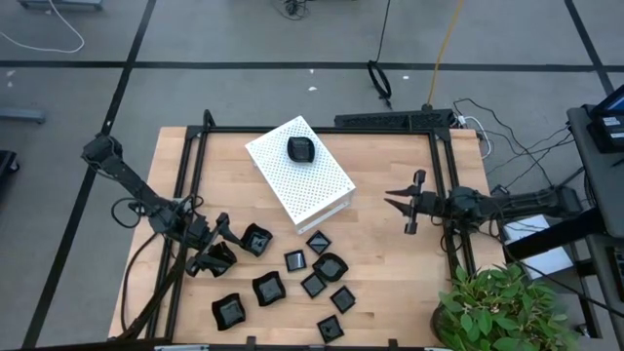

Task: Pick & Place Mini shaped plates
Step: Stack the leaf-shaped plate on top of the stacked leaf-shaped plates on the shelf

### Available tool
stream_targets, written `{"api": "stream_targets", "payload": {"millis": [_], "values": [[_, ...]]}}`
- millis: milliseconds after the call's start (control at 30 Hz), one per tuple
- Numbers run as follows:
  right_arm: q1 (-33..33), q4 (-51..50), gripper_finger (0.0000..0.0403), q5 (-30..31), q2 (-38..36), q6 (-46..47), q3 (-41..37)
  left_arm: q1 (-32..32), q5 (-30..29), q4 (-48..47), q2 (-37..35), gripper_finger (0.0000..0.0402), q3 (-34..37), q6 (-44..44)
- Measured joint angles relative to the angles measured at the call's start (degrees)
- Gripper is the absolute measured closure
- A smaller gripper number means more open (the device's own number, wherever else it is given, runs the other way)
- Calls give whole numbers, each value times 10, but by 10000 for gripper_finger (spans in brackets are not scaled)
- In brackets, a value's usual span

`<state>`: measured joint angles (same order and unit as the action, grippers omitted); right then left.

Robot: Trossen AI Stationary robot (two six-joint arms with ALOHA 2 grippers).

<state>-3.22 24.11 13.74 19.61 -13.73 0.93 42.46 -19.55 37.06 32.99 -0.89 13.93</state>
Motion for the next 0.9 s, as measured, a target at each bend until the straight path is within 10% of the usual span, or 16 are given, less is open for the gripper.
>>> {"api": "stream_targets", "payload": {"millis": [900], "values": [[0, -47, 330, -2, -47, -5, -1, 0, 0, 1, 0, 78, 0, -1]]}}
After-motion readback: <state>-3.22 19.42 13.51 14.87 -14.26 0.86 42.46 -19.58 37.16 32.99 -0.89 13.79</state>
